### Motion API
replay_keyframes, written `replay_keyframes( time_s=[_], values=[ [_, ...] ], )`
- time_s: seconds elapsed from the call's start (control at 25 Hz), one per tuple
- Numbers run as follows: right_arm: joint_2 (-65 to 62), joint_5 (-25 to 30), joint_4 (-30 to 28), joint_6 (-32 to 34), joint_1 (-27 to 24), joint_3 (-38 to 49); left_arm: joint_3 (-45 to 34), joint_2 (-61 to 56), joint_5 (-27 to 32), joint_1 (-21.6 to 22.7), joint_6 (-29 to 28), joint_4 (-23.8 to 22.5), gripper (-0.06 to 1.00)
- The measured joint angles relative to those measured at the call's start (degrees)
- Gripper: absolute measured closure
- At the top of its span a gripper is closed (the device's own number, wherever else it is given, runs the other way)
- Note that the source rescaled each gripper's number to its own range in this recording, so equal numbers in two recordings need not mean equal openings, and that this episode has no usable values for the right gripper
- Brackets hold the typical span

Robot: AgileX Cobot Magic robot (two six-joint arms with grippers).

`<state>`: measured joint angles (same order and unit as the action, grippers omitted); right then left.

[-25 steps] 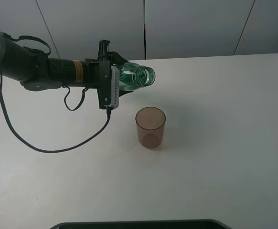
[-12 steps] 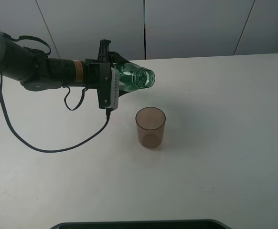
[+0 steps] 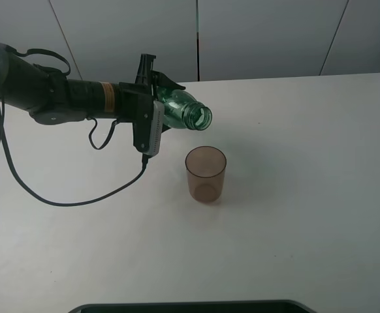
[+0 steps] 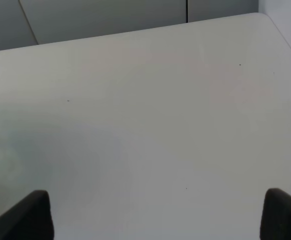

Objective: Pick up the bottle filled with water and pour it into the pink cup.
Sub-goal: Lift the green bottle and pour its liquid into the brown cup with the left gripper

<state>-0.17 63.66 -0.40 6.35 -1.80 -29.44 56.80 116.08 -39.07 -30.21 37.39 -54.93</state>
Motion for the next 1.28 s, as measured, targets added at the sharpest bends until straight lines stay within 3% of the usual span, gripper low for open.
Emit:
replay_keyframes(
  time_s=[1.28],
  values=[
    [0.0, 0.0, 0.0, 0.0, 0.0, 0.0, 0.1, 0.0, -0.25, -1.7, 10.78, 4.85, 0.92]
  ],
)
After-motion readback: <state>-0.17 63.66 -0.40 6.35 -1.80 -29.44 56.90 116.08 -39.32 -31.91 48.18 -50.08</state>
